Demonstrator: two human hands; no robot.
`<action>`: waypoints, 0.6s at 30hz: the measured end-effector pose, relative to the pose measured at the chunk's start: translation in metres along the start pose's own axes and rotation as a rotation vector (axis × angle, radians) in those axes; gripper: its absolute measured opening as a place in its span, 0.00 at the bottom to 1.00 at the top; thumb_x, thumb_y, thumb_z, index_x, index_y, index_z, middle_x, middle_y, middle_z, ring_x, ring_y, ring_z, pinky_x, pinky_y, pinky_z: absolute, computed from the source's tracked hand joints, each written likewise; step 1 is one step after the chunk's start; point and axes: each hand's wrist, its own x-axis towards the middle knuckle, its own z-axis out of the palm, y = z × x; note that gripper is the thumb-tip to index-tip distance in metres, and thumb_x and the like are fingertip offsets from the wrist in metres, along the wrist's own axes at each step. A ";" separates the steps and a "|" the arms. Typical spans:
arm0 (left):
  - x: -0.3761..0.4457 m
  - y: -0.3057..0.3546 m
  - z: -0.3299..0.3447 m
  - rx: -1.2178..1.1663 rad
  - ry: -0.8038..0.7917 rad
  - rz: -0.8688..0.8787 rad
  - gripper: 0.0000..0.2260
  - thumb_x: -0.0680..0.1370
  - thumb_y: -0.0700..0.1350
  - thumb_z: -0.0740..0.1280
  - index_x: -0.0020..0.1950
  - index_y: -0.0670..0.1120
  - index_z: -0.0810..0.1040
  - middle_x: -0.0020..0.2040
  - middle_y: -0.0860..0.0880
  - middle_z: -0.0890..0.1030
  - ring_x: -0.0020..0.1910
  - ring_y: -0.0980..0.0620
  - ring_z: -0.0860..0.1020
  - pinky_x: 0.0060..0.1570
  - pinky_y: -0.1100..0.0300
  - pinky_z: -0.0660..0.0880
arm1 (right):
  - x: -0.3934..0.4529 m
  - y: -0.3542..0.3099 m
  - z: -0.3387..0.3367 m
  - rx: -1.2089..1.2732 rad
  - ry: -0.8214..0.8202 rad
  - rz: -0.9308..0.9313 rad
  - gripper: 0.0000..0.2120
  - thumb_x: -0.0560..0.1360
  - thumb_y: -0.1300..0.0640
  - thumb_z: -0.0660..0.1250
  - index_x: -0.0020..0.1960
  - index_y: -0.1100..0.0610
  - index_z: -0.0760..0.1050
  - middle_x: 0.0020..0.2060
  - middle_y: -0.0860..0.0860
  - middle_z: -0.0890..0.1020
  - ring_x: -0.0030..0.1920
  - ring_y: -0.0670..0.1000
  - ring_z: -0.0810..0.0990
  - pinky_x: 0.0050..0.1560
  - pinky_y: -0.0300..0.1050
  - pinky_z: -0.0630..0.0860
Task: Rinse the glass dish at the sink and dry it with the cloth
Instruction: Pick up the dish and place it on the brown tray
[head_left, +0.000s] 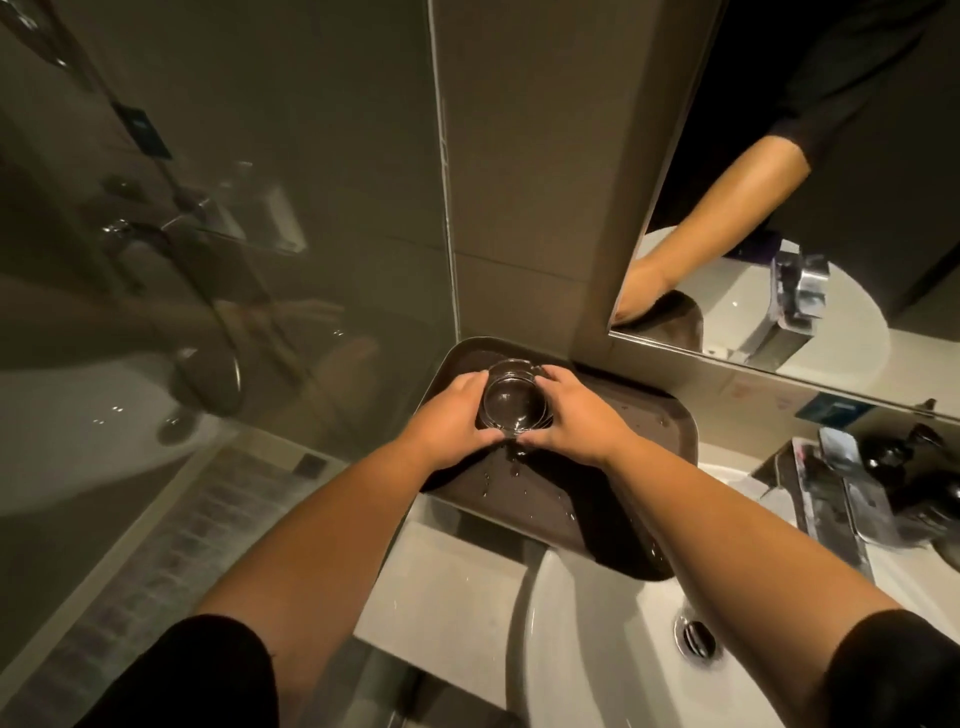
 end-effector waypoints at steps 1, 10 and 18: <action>0.007 -0.003 0.002 0.005 -0.006 -0.005 0.39 0.72 0.56 0.73 0.77 0.48 0.58 0.76 0.48 0.64 0.69 0.49 0.70 0.62 0.59 0.68 | 0.006 0.005 0.000 -0.002 -0.005 0.004 0.43 0.66 0.44 0.78 0.73 0.61 0.66 0.75 0.57 0.61 0.71 0.55 0.67 0.68 0.45 0.65; 0.040 -0.014 0.009 0.110 -0.046 -0.031 0.41 0.72 0.57 0.72 0.78 0.45 0.56 0.77 0.46 0.61 0.72 0.47 0.67 0.68 0.53 0.68 | 0.035 0.022 0.004 -0.004 -0.024 0.008 0.47 0.66 0.43 0.77 0.75 0.63 0.61 0.77 0.58 0.59 0.74 0.56 0.63 0.71 0.46 0.62; 0.043 -0.016 0.013 0.128 -0.049 -0.032 0.41 0.72 0.58 0.71 0.78 0.46 0.56 0.77 0.46 0.62 0.72 0.45 0.67 0.68 0.52 0.67 | 0.037 0.027 0.006 0.012 -0.032 0.051 0.50 0.67 0.43 0.77 0.77 0.63 0.56 0.78 0.57 0.55 0.75 0.54 0.60 0.71 0.44 0.60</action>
